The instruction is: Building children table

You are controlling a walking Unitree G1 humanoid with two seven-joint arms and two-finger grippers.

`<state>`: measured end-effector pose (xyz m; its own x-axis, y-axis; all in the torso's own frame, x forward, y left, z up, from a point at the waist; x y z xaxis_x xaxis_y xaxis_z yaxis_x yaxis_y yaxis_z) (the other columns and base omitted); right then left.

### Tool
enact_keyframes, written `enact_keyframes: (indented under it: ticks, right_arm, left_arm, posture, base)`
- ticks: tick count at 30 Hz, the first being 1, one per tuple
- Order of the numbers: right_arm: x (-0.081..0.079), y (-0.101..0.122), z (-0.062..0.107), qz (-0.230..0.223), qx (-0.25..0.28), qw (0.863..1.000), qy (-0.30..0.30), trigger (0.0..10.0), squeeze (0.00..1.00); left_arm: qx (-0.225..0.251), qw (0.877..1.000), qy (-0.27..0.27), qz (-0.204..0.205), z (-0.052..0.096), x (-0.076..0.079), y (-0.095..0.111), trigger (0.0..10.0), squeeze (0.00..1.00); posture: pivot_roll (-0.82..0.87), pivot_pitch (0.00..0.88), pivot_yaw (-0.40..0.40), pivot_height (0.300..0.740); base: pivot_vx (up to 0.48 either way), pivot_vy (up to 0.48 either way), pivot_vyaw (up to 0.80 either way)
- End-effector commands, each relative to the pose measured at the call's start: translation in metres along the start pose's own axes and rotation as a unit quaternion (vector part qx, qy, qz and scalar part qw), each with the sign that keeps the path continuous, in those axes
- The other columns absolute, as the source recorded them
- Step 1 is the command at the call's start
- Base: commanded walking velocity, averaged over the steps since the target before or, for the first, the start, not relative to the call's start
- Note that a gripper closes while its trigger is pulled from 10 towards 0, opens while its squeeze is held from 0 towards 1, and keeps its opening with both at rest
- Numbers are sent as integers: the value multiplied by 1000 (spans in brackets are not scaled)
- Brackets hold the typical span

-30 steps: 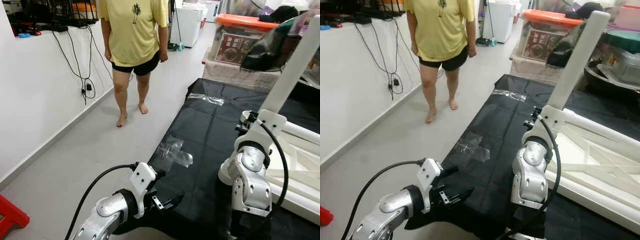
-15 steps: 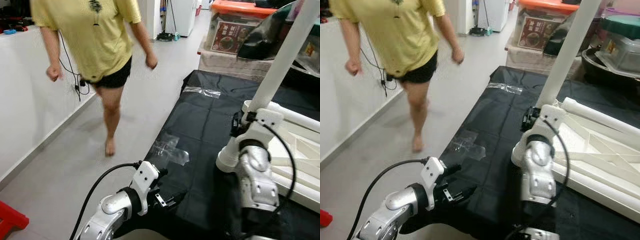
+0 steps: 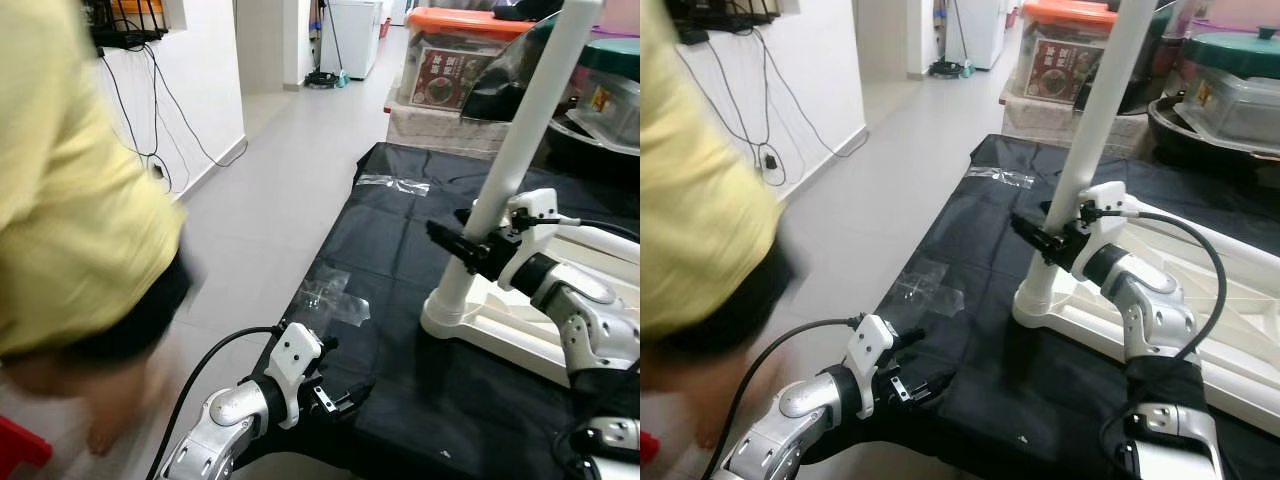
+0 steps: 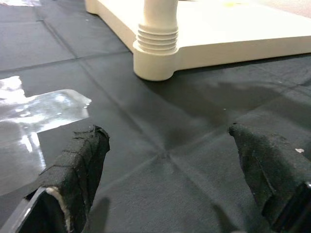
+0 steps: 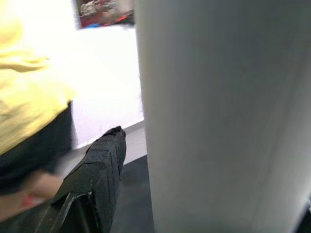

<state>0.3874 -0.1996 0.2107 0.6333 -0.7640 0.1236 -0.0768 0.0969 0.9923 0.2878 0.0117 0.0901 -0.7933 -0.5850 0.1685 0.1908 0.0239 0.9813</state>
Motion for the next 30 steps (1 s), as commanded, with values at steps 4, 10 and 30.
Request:
enact_keyframes:
  ticks: [4, 10, 30]
  right_arm:
    - [-31, -1, -18, -16, -9, 991, 131, 10000, 0]
    - [-41, -2, -30, -19, -13, 986, 163, 0, 0]
    - [32, -36, 84, -47, -51, 755, -652, 0, 0]
  left_arm:
    - [-1, 1000, -6, -7, -2, 2, -2, 10000, 0]
    - [0, 1000, -6, -8, -1, 2, -1, 10000, 0]
    - [2, 1000, -9, -9, -2, 0, 0, 10000, 0]
  posture:
    - [182, 0, -79, 740]
    - [181, 0, -80, 740]
    - [145, 0, -52, 740]
  base:
    - [0, 0, 0]
    - [0, 0, 0]
    - [0, 0, 0]
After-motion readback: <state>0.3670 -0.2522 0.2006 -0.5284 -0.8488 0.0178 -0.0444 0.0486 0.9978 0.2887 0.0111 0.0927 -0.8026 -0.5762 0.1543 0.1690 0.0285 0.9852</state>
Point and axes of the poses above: a point about 5 cm out from each wrist's last joint towards the gripper, its own z axis pointing back from the gripper into the wrist, its own y axis along the axis of the wrist's last joint, x = y × z, the point moved 6 cm from there along -z, pointing out of the wrist towards the gripper, and after that the axes turned 8 degrees about z, right-handed, at the moved point
